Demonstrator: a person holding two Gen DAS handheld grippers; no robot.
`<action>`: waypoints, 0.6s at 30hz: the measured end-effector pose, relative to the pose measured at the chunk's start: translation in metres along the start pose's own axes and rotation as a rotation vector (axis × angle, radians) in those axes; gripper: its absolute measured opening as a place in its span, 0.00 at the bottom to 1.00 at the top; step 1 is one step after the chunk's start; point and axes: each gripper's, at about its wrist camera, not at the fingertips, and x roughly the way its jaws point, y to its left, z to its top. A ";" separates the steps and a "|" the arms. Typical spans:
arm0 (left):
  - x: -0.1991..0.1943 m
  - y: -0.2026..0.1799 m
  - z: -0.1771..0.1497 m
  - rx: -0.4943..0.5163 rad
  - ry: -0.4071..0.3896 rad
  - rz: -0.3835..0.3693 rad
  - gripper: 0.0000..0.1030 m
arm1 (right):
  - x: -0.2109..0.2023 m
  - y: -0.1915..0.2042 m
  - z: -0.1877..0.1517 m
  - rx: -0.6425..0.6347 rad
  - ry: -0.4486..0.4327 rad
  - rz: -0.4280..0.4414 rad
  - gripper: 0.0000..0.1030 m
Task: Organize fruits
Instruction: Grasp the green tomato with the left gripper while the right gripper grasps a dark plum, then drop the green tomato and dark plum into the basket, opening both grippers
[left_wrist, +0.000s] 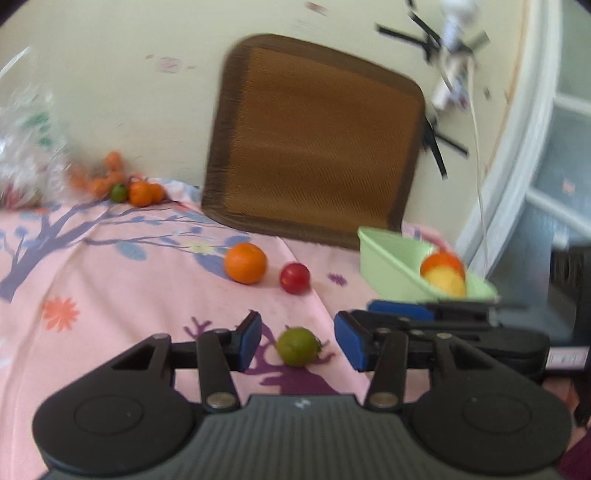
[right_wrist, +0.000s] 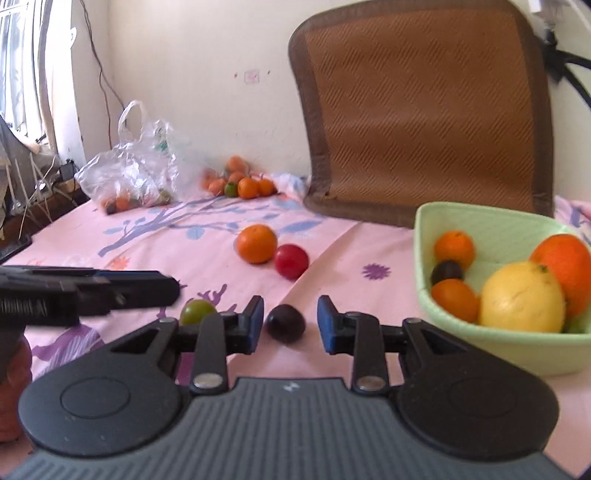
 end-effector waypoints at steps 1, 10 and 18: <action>0.003 -0.005 0.000 0.030 0.011 0.014 0.44 | 0.003 0.004 0.000 -0.017 0.011 0.000 0.33; 0.023 -0.008 -0.002 0.033 0.126 0.059 0.29 | 0.004 0.000 -0.002 -0.001 0.059 0.008 0.25; 0.021 -0.027 0.034 -0.034 -0.003 -0.047 0.29 | -0.059 -0.017 0.010 0.008 -0.241 -0.142 0.25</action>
